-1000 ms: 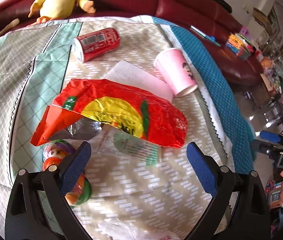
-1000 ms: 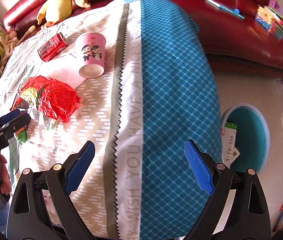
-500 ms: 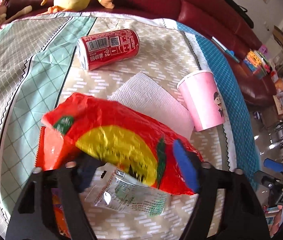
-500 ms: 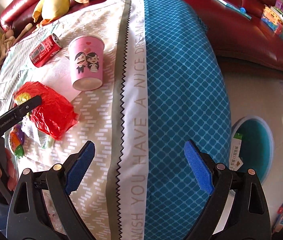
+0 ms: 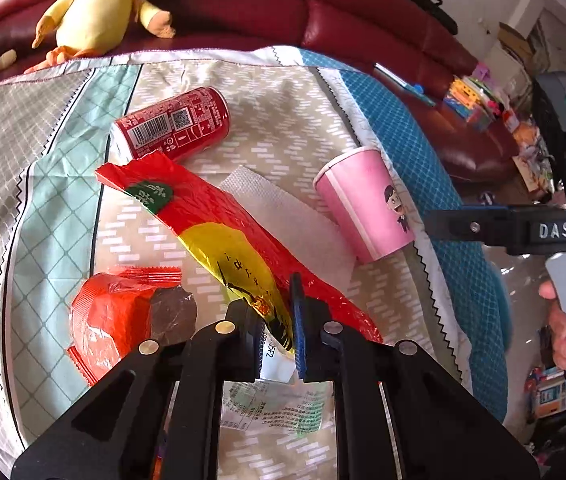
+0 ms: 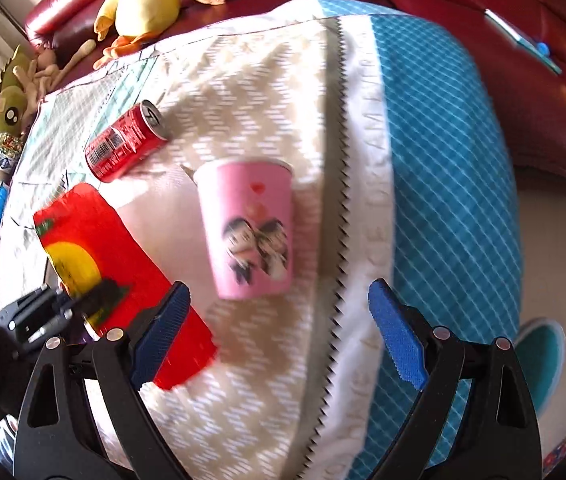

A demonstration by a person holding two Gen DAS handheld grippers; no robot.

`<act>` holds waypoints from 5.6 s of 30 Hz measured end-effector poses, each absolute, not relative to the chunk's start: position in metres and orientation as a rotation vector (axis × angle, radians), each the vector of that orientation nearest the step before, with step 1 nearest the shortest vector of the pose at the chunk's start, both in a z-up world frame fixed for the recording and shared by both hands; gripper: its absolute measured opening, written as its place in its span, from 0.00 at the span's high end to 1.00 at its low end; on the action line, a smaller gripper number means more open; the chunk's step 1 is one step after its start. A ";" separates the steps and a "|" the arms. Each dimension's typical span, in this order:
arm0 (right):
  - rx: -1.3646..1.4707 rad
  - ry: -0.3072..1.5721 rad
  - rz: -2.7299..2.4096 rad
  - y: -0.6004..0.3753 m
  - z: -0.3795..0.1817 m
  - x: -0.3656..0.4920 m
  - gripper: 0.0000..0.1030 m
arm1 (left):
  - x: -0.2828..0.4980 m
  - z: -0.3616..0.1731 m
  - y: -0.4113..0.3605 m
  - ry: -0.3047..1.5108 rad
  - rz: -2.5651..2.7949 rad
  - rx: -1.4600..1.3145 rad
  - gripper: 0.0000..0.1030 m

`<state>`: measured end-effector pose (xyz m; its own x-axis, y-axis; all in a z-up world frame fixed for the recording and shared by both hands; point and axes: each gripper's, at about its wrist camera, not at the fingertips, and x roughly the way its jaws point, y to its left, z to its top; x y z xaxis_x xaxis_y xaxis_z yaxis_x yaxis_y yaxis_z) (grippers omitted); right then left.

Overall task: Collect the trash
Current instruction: 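Return to the table and grasp the pink paper cup with the right tool, then grasp the red snack bag with the left tool while the right tool holds the pink cup, then lower the red snack bag and open the left tool to release it, then grasp the white paper napkin with the left tool, then carry napkin and pink cup over the teal bin and open both tools to drop them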

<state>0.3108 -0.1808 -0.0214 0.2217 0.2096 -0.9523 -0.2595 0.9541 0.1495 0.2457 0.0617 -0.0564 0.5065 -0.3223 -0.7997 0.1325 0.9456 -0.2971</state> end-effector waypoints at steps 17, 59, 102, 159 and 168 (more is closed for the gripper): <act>-0.055 1.327 0.349 -0.161 -0.039 0.320 0.45 | 0.239 -0.051 0.065 0.999 -0.287 -0.243 0.90; 0.246 1.178 0.227 -0.379 0.003 0.133 0.44 | 0.148 -0.037 -0.112 1.056 -0.500 -0.014 0.85; 0.315 1.138 0.182 -0.426 0.007 0.115 0.44 | 0.139 -0.013 -0.108 1.011 -0.546 -0.049 0.19; 0.495 1.098 -0.171 -0.632 -0.026 0.117 0.44 | 0.205 -0.088 -0.420 1.199 -0.868 0.196 0.95; 0.482 1.136 -0.159 -0.632 -0.038 0.127 0.44 | 0.210 -0.112 -0.424 1.210 -0.806 0.195 0.40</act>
